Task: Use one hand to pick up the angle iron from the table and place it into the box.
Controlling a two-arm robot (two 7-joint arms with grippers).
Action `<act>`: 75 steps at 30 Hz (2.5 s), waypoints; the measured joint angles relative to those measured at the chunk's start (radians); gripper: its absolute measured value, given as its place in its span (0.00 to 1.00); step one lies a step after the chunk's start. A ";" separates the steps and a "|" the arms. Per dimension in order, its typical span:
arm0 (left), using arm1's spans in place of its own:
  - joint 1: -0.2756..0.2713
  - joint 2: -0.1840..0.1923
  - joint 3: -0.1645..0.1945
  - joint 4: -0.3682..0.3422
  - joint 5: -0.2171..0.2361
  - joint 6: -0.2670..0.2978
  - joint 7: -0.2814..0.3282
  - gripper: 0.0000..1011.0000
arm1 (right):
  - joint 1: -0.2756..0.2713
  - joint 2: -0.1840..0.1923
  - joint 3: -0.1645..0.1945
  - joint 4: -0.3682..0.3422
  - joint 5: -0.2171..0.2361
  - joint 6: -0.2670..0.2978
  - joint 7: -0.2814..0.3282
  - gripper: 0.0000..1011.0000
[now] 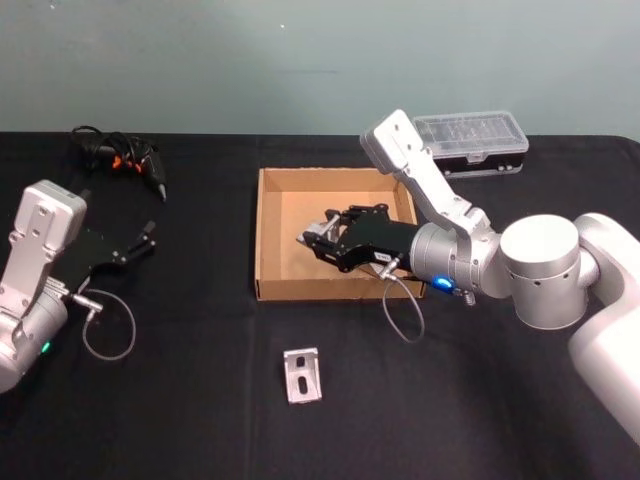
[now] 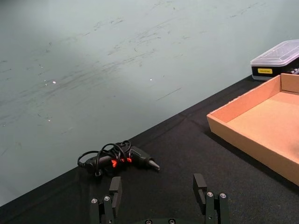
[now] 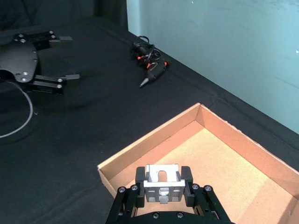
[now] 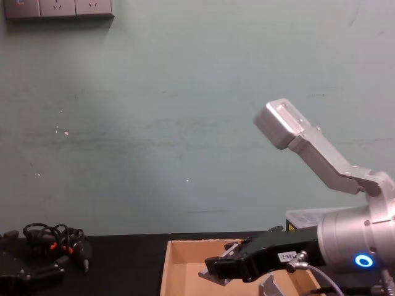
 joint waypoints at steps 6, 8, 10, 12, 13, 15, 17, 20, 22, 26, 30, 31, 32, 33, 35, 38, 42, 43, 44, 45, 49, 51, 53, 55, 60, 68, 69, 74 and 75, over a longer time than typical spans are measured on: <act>0.000 0.000 0.000 0.000 0.000 0.000 0.000 0.99 | 0.036 -0.030 -0.007 0.080 -0.010 -0.007 0.007 0.45; 0.000 0.000 0.000 0.000 0.000 0.000 0.000 0.99 | 0.043 -0.038 -0.008 0.096 -0.012 -0.009 0.007 0.45; 0.000 0.000 0.000 0.000 0.000 0.000 0.000 0.99 | 0.051 -0.045 -0.009 0.113 -0.014 -0.010 0.008 0.45; 0.000 0.000 0.000 0.000 0.000 0.000 0.000 0.99 | 0.066 -0.060 -0.012 0.143 -0.017 -0.013 0.012 0.45; 0.000 0.000 0.000 0.000 0.000 0.000 0.000 0.99 | 0.070 -0.064 -0.013 0.150 -0.019 -0.014 0.013 0.45; 0.000 0.000 0.000 0.000 0.000 0.000 0.000 0.99 | 0.077 -0.071 -0.015 0.162 -0.021 -0.016 0.015 0.45; 0.000 0.000 0.000 0.000 0.000 0.000 0.000 0.99 | 0.084 -0.079 -0.018 0.179 -0.024 -0.018 0.018 0.45; 0.000 0.000 0.000 0.000 0.000 0.000 0.000 0.99 | 0.092 -0.087 -0.024 0.197 -0.031 -0.021 0.022 0.45; 0.000 0.000 0.000 0.000 0.000 0.000 0.000 0.99 | 0.096 -0.091 -0.027 0.210 -0.037 -0.022 0.024 0.45; 0.000 0.000 0.000 0.000 0.000 0.000 0.000 0.99 | 0.101 -0.095 -0.030 0.226 -0.046 -0.022 0.027 0.45; 0.000 0.000 0.000 0.000 0.000 0.000 0.000 0.99 | 0.105 -0.098 -0.033 0.238 -0.054 -0.023 0.029 0.45; 0.000 0.000 0.000 0.000 0.000 0.000 0.000 0.99 | 0.106 -0.099 -0.033 0.242 -0.057 -0.024 0.029 0.45; 0.000 0.000 0.000 0.000 0.000 0.000 0.000 0.99 | 0.106 -0.099 -0.033 0.242 -0.057 -0.024 0.029 0.45; 0.000 0.000 0.000 0.000 0.000 0.000 0.000 0.99 | 0.106 -0.101 -0.033 0.246 -0.060 -0.025 0.029 0.45; 0.000 0.000 0.000 0.000 0.000 0.000 0.000 0.99 | 0.105 -0.102 -0.033 0.248 -0.063 -0.026 0.029 0.45; 0.000 0.000 0.000 0.000 0.000 0.000 0.000 0.99 | 0.103 -0.104 -0.031 0.250 -0.066 -0.028 0.029 0.45; 0.000 0.000 0.000 0.000 0.000 0.000 0.000 0.99 | 0.103 -0.106 -0.029 0.253 -0.068 -0.029 0.031 0.45; 0.000 0.000 0.000 0.000 0.000 0.000 0.000 0.99 | 0.102 -0.107 -0.029 0.255 -0.069 -0.029 0.031 0.46; 0.000 0.000 0.000 0.000 0.000 0.000 0.000 0.99 | 0.102 -0.107 -0.028 0.256 -0.069 -0.030 0.032 0.47; 0.000 0.000 0.000 0.000 0.000 0.000 0.000 0.99 | 0.102 -0.107 -0.028 0.256 -0.070 -0.030 0.033 0.51; 0.000 0.000 0.000 0.000 0.000 0.000 0.000 0.99 | 0.100 -0.107 -0.026 0.256 -0.072 -0.032 0.036 0.63; 0.000 0.000 0.000 0.000 0.000 0.000 0.000 0.99 | 0.097 -0.106 -0.024 0.251 -0.074 -0.033 0.036 0.70; 0.000 0.000 0.000 0.000 0.000 0.000 0.000 0.99 | 0.095 -0.104 -0.022 0.246 -0.074 -0.035 0.035 0.73; 0.000 0.000 0.000 0.000 0.000 0.000 0.000 0.99 | 0.092 -0.102 -0.018 0.238 -0.074 -0.038 0.035 0.81; 0.000 0.000 0.000 0.000 0.000 0.000 0.000 0.99 | 0.076 -0.087 -0.003 0.192 -0.071 -0.040 0.029 0.93; 0.000 0.000 0.000 0.000 0.000 0.000 0.000 0.99 | 0.039 -0.042 0.015 0.083 -0.058 -0.031 0.028 0.99; 0.000 0.000 0.000 0.000 0.000 0.000 0.000 0.99 | 0.036 -0.038 0.016 0.074 -0.057 -0.030 0.029 0.99; 0.000 0.000 0.000 0.000 0.000 0.000 0.000 0.99 | 0.008 0.009 0.022 -0.019 -0.044 -0.018 0.047 0.99; 0.000 0.000 0.000 0.000 0.000 0.000 0.000 0.99 | 0.004 0.017 0.023 -0.032 -0.042 -0.016 0.049 0.99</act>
